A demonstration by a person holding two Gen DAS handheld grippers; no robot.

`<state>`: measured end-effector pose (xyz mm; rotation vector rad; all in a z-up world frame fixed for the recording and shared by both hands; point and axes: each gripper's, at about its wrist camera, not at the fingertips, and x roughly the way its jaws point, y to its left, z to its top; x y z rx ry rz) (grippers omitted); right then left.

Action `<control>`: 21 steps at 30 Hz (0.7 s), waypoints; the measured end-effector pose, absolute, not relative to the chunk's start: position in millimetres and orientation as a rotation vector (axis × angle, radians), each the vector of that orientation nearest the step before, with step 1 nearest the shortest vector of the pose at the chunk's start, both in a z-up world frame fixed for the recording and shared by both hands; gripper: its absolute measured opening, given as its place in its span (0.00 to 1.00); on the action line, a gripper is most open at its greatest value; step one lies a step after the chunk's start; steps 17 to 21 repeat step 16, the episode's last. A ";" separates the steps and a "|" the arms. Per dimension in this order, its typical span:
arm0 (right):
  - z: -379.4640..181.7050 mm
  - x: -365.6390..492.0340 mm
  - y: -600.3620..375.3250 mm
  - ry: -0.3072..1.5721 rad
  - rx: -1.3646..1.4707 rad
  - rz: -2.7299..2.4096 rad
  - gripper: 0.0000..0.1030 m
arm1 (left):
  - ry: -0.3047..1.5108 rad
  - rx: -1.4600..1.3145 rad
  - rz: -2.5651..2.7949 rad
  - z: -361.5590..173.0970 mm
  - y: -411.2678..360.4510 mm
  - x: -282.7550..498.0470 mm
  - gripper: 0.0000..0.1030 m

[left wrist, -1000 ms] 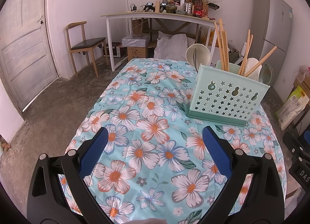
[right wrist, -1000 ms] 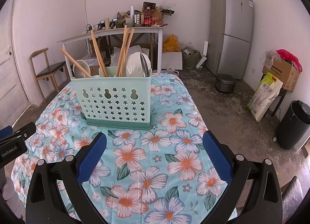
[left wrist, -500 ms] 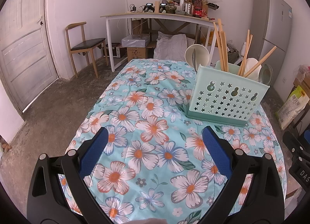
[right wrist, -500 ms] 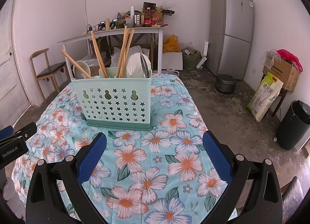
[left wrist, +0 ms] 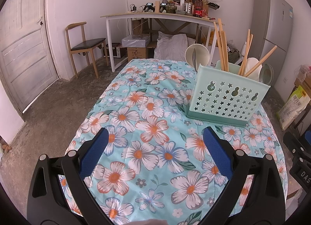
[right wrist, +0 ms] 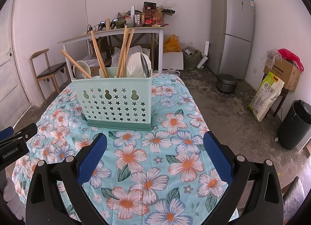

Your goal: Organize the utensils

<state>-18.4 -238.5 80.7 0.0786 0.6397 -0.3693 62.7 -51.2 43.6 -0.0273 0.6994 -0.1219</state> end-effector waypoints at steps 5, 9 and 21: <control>80.5 -18.2 -238.4 0.641 0.078 -0.368 0.94 | 0.700 -0.027 -0.122 43.3 -51.2 63.0 0.91; 80.2 -18.2 -238.7 0.641 0.079 -0.367 0.94 | 0.700 -0.028 -0.122 43.2 -51.4 62.8 0.91; 80.3 -18.4 -238.9 0.641 0.080 -0.367 0.94 | 0.702 -0.028 -0.123 42.8 -52.0 63.2 0.91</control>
